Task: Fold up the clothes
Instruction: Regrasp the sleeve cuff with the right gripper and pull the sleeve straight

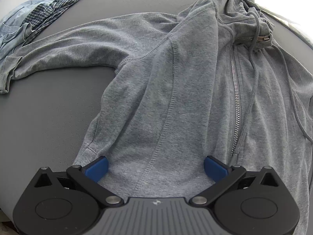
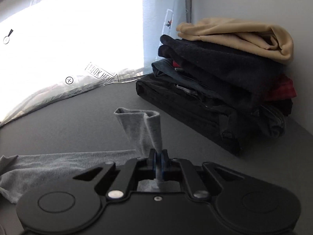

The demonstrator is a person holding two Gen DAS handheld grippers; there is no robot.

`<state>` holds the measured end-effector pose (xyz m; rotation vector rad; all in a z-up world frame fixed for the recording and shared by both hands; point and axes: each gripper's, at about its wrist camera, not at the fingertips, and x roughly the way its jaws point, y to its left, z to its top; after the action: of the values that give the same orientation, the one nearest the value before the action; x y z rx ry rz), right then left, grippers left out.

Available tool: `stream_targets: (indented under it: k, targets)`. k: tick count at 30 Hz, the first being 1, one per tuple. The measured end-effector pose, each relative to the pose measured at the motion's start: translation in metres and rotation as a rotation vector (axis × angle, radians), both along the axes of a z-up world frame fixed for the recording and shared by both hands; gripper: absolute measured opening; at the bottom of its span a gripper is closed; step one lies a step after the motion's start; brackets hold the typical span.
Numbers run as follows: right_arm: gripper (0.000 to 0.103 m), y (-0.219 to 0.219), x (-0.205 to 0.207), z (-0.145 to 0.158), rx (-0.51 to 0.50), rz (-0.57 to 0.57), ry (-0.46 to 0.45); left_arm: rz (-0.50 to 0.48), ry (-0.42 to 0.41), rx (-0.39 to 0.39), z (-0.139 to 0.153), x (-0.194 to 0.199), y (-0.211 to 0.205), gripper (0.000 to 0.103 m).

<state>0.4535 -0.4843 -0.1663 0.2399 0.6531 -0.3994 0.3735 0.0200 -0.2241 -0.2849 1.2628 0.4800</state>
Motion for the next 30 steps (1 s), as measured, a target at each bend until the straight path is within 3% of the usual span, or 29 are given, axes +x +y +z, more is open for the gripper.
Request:
stream_targets:
  k: [2,6,10,12,14,16,20,25,30]
  targets:
    - [0.011,-0.024,-0.005,-0.012,0.053,-0.098,0.057,0.000,-0.004,0.003,0.001,-0.001,-0.001,0.103]
    - [0.045,-0.036,-0.016,-0.031,0.114,-0.122,0.090,0.001,-0.013,0.009,0.002,-0.004,-0.005,0.103]
    - [0.051,-0.032,-0.017,-0.041,0.139,-0.141,0.082,0.001,-0.016,0.011,0.003,-0.005,-0.007,0.103]
    - [0.066,-0.026,-0.010,-0.043,0.121,-0.144,0.083,0.001,-0.017,0.012,0.004,-0.005,-0.010,0.103]
    - [0.070,-0.017,-0.002,-0.043,0.070,-0.147,0.106,0.001,-0.018,0.013,0.004,-0.009,-0.007,0.103]
    - [0.062,-0.007,0.005,-0.045,0.004,-0.125,0.110,0.001,-0.019,0.013,0.003,-0.008,-0.006,0.103]
    - [0.015,0.003,0.007,-0.042,-0.064,-0.065,0.098,0.000,-0.023,0.016,-0.001,-0.004,-0.005,0.103]
    - [0.015,0.009,-0.008,-0.023,-0.297,-0.083,0.093,-0.001,-0.029,0.020,-0.001,-0.006,-0.006,0.103]
    - [0.015,-0.020,-0.028,-0.026,-0.307,-0.121,0.150,-0.003,-0.038,0.023,-0.003,-0.006,-0.003,0.103]
